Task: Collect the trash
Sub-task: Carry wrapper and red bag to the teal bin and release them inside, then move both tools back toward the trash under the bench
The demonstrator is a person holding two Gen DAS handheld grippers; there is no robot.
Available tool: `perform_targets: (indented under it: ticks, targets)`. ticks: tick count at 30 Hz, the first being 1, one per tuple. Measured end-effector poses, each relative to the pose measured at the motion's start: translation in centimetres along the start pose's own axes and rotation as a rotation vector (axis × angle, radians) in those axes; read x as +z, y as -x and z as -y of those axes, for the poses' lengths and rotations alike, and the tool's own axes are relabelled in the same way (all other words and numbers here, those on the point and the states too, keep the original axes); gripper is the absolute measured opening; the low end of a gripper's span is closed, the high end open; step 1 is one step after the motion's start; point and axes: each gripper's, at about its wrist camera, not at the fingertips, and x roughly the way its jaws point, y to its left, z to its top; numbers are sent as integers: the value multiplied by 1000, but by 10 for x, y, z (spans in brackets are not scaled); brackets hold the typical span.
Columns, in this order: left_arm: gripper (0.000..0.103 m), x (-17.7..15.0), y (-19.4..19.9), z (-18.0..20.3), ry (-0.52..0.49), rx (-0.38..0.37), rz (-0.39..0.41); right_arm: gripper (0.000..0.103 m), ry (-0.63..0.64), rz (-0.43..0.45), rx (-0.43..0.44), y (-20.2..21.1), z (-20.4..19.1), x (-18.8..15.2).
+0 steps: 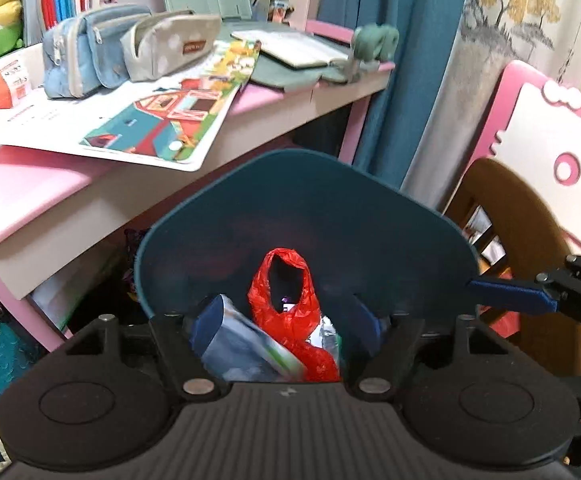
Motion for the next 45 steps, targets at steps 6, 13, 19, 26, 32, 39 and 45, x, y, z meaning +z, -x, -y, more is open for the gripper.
perform_targets:
  ticks: [6, 13, 19, 26, 32, 39, 45]
  targets:
    - [77, -5, 39, -11, 18, 15, 61, 62, 12, 48, 17, 28, -20, 5]
    - [81, -21, 93, -32, 21, 41, 135, 71, 39, 97, 58, 59, -55, 12]
    - [85, -47, 140, -61, 19, 103, 189, 79, 68, 140, 116, 80, -94, 15]
    - [87, -86, 191, -112, 78, 181, 247, 86, 110, 161, 200, 83, -151, 17]
    - [103, -126, 226, -163, 144, 303, 303, 88, 134, 151, 305, 66, -212, 17]
    - [103, -184, 250, -232, 225, 370, 299, 94, 161, 117, 444, 27, -295, 1]
    - [103, -245, 249, -296, 302, 448, 249, 96, 206, 73, 527, -21, -363, -19]
